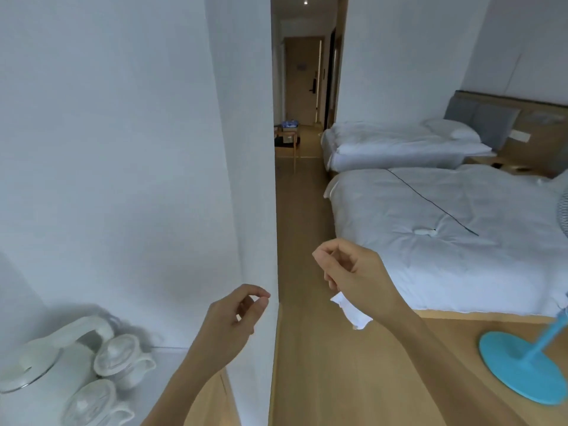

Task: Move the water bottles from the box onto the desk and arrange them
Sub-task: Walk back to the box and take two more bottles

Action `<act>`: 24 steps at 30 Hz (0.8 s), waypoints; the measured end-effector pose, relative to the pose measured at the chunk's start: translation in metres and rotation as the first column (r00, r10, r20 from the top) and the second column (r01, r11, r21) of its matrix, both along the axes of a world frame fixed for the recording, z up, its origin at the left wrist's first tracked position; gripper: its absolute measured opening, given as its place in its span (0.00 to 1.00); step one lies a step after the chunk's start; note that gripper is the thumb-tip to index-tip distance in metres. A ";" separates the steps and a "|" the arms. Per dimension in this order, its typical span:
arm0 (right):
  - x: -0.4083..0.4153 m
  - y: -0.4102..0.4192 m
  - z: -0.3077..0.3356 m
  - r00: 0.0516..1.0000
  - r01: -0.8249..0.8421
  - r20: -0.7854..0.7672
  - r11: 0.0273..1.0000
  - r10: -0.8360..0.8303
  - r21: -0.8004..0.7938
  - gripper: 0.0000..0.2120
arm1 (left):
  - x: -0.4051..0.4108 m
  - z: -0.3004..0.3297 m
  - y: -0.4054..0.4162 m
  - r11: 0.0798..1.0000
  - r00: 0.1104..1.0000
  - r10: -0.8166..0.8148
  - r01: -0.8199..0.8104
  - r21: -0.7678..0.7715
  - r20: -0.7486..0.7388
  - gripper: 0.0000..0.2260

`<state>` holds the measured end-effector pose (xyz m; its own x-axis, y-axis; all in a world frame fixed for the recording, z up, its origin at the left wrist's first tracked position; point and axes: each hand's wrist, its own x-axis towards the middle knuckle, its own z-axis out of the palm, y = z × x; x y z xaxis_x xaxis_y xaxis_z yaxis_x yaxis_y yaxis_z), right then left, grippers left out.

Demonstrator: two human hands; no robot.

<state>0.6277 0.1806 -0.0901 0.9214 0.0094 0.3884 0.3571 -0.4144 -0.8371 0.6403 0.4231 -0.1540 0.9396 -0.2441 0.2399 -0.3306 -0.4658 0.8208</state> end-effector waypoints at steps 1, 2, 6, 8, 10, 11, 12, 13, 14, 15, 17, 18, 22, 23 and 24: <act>0.016 -0.009 0.005 1.000 0.019 -0.005 1.000 -0.019 0.003 0.05 | 0.022 0.005 -0.012 1.000 1.000 -0.022 0.022 -0.007 0.005 0.05; 0.031 -0.018 0.010 0.999 0.040 -0.002 0.999 -0.040 0.001 0.05 | 0.044 0.011 -0.025 0.999 0.999 -0.044 0.045 -0.013 0.012 0.05; 0.088 -0.058 0.029 0.990 0.136 0.040 0.991 -0.136 -0.001 0.05 | 0.125 0.032 -0.077 0.993 0.993 -0.104 0.107 -0.042 0.054 0.04; 0.111 -0.076 0.036 0.983 0.174 0.058 0.985 -0.173 -0.001 0.05 | 0.156 0.039 -0.102 0.990 0.991 -0.126 0.129 -0.061 0.054 0.04; 0.139 -0.096 0.037 0.975 0.214 0.060 0.977 -0.215 0.012 0.05 | 0.190 0.044 -0.128 0.986 0.987 -0.146 0.151 -0.078 0.059 0.05; 0.153 -0.106 0.036 0.971 0.232 0.058 0.973 -0.233 0.021 0.05 | 0.206 0.045 -0.140 0.984 0.987 -0.151 0.156 -0.088 0.058 0.06; 0.168 -0.115 0.034 0.967 0.247 0.057 0.969 -0.248 0.028 0.05 | 0.221 0.046 -0.151 0.982 0.986 -0.156 0.161 -0.101 0.054 0.06; 0.184 -0.124 0.032 0.964 0.258 0.061 0.966 -0.259 0.025 0.05 | 0.237 0.046 -0.162 0.980 0.986 -0.159 0.164 -0.112 0.050 0.07; 0.200 -0.133 0.029 0.962 0.264 0.065 0.964 -0.264 0.013 0.05 | 0.253 0.046 -0.173 0.980 0.987 -0.157 0.161 -0.120 0.046 0.07; 0.216 -0.142 0.025 0.961 0.268 0.066 0.964 -0.267 0.003 0.05 | 0.269 0.044 -0.182 0.980 0.988 -0.148 0.152 -0.129 0.041 0.08; 0.251 -0.160 0.018 0.962 0.266 0.062 0.964 -0.266 0.003 0.05 | 0.303 0.041 -0.201 0.980 0.993 -0.118 0.121 -0.159 0.026 0.08; 0.271 -0.169 0.015 0.964 0.261 0.061 0.965 -0.261 0.009 0.05 | 0.321 0.039 -0.211 0.979 0.995 -0.102 0.104 -0.173 0.016 0.08; 0.355 -0.206 0.012 0.976 0.206 0.056 0.978 -0.208 0.042 0.05 | 0.394 0.036 -0.244 0.984 0.998 -0.067 0.069 -0.164 0.019 0.07; 0.378 -0.216 0.014 0.980 0.190 0.053 0.980 -0.193 0.053 0.05 | 0.414 0.038 -0.250 0.987 0.998 -0.056 0.059 -0.148 0.021 0.08; 0.400 -0.226 0.017 0.983 0.175 0.046 0.982 -0.178 0.067 0.05 | 0.433 0.041 -0.256 0.990 0.999 -0.040 0.042 -0.133 0.018 0.08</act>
